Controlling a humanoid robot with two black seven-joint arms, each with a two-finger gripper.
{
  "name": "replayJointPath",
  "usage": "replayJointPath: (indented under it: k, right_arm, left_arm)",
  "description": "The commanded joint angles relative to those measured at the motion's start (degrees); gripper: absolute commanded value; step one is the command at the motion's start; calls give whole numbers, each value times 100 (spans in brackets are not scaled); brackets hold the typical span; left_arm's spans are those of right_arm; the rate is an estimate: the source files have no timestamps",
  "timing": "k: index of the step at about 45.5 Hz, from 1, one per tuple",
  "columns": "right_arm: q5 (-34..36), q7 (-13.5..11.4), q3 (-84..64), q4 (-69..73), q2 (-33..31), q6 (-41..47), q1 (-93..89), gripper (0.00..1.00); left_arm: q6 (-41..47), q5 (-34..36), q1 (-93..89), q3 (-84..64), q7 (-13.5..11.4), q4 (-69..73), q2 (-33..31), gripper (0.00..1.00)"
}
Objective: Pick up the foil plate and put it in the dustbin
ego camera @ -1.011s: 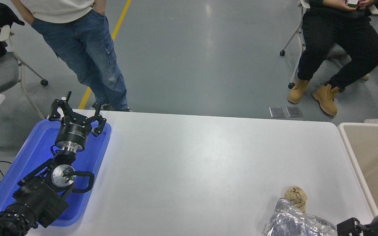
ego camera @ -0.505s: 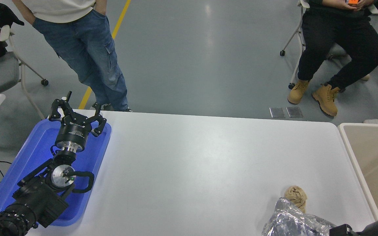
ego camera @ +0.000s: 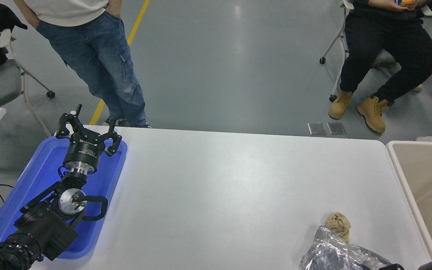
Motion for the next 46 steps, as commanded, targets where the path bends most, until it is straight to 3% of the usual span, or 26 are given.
replayJointPath:
  k: [1, 6, 18, 46]
  right_arm:
    - [-280, 49, 17, -114, 127, -302, -194, 67]
    - [-755, 136, 26, -122, 101, -399, -203, 48]
    - [-940, 418, 17, -105, 4, -399, -185, 0]
    - [-1213, 453, -18, 9, -532, -92, 271, 0]
  left_arm:
    - [2, 1, 1, 0, 0, 0, 0, 100]
    - [2, 1, -8, 0, 0, 0, 0, 100]
    - [2, 1, -8, 0, 0, 0, 0, 100]
    - [2, 1, -8, 0, 0, 0, 0, 100]
